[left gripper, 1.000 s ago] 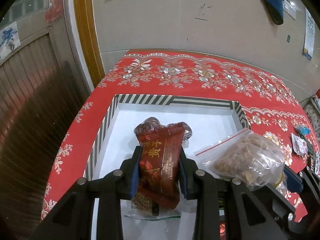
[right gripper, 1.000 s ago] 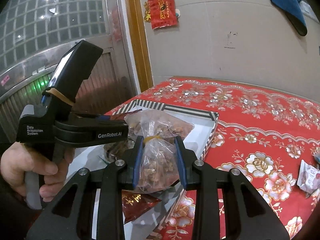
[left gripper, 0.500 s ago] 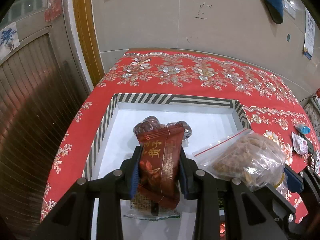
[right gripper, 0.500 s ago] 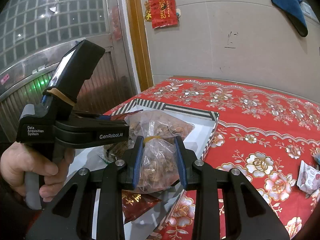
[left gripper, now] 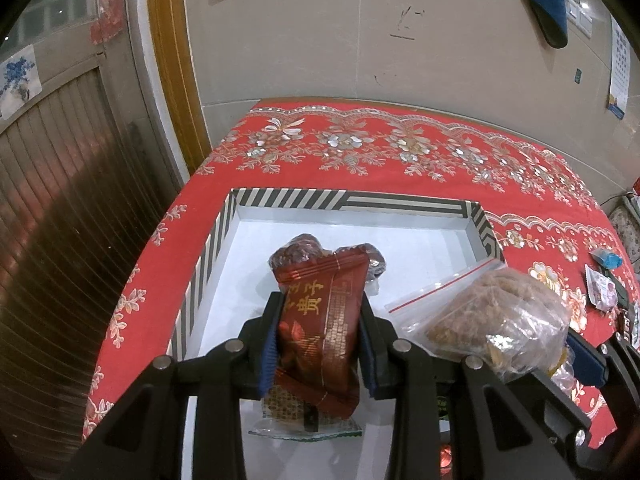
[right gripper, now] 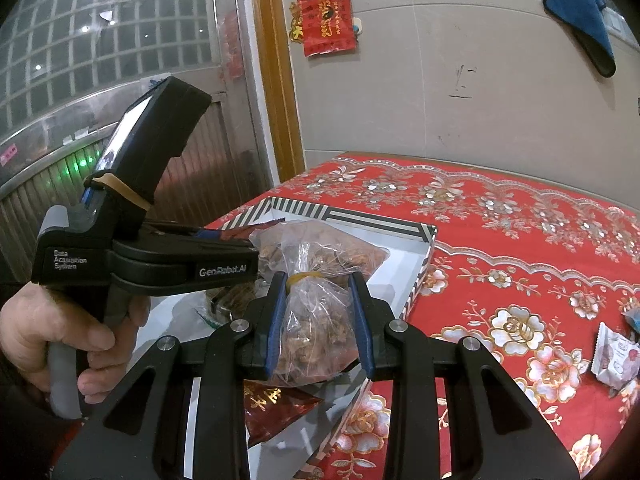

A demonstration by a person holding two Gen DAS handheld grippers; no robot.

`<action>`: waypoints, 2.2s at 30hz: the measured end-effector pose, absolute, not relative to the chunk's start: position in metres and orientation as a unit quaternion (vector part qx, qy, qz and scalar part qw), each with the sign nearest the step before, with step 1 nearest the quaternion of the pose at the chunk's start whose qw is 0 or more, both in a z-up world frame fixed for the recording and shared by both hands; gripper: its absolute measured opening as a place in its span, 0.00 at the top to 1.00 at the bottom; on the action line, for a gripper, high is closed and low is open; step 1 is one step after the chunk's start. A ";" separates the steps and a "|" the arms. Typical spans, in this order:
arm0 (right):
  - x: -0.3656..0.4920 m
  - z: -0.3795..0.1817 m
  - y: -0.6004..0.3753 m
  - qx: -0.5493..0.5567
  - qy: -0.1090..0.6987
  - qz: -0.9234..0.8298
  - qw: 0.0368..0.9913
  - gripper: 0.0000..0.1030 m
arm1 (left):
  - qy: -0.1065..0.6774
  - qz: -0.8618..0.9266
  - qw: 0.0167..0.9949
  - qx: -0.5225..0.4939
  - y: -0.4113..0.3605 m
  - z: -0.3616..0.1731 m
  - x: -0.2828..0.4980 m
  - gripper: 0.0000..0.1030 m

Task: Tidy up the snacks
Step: 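Carry the brown candy and nuts bag into the white tray and release both, then grasp the pink cartoon pastry bag with the left tool while the right tool grasps the silver packet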

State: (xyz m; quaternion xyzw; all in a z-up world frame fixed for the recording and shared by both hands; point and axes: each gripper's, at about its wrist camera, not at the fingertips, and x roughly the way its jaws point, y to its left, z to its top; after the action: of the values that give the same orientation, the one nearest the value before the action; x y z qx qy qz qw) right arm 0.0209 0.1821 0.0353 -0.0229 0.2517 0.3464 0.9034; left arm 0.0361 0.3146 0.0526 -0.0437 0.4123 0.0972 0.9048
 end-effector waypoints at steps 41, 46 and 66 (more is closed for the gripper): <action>0.011 0.044 -0.105 0.049 0.217 0.104 0.969 0.35 | 0.360 -0.078 0.929 0.041 0.127 0.096 0.020 0.03; 0.037 0.023 -0.176 0.134 0.304 0.098 0.938 0.35 | 0.409 -0.115 0.903 0.070 0.056 0.066 0.050 0.03; 0.060 0.001 -0.165 0.090 0.402 0.057 0.909 0.35 | 0.456 -0.123 0.879 0.068 -0.014 0.005 0.106 0.02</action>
State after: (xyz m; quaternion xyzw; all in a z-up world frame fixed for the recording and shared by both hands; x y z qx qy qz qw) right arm 0.0599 -0.1651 0.0014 0.0904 0.4020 0.0571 0.9094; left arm 0.1063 -0.0138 0.0053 0.0682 0.4562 -0.1234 0.8787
